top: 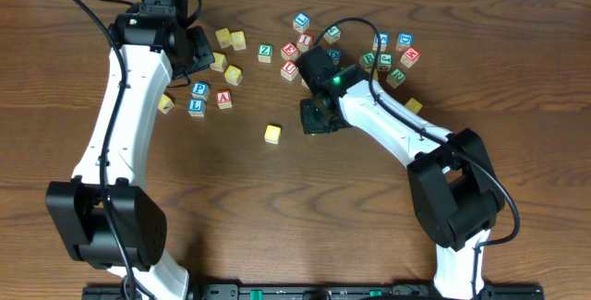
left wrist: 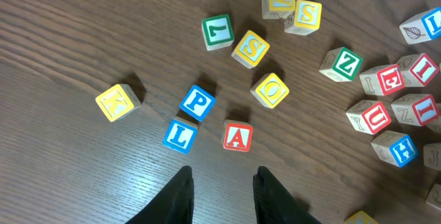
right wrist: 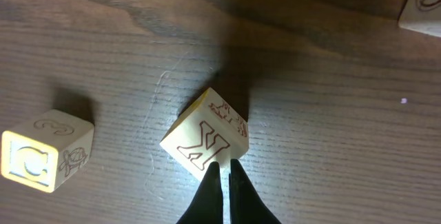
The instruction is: Spell out CORL
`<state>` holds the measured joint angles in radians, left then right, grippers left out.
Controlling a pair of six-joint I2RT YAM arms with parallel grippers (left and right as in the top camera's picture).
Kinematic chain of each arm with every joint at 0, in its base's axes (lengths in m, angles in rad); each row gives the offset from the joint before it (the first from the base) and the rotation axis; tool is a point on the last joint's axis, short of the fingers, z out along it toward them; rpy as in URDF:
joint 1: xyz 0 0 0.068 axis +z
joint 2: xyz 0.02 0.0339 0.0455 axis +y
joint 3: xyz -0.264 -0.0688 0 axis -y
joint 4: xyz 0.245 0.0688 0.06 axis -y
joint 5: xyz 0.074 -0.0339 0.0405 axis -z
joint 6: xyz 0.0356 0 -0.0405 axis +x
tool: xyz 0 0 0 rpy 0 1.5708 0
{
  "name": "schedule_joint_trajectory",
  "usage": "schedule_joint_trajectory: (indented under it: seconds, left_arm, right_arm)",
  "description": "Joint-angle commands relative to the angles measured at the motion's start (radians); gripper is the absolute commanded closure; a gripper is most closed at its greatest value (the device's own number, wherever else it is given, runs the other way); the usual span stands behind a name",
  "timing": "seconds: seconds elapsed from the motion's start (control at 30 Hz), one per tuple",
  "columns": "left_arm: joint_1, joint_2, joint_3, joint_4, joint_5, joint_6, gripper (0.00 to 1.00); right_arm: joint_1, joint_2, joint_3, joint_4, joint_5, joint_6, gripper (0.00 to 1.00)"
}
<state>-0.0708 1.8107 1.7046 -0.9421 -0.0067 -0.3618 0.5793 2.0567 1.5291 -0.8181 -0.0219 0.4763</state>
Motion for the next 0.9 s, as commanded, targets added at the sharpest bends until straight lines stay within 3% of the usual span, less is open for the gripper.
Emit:
schedule_joint_trajectory:
  seconds: [0.0, 0.3, 0.87]
  left_arm:
    - [0.000, 0.012, 0.001, -0.004, -0.010, 0.013, 0.71]
    - [0.000, 0.012, 0.001, -0.004, -0.010, 0.013, 0.71]
    - [0.000, 0.012, 0.001, -0.003, -0.010, 0.013, 0.71]
  right_arm:
    - [0.008, -0.009, -0.020, 0.013, 0.020, 0.036, 0.99]
    - [0.007, -0.009, -0.064, 0.056, 0.019, 0.051, 0.99]
    - [-0.070, -0.012, -0.035, -0.018, 0.024, 0.010, 0.99]
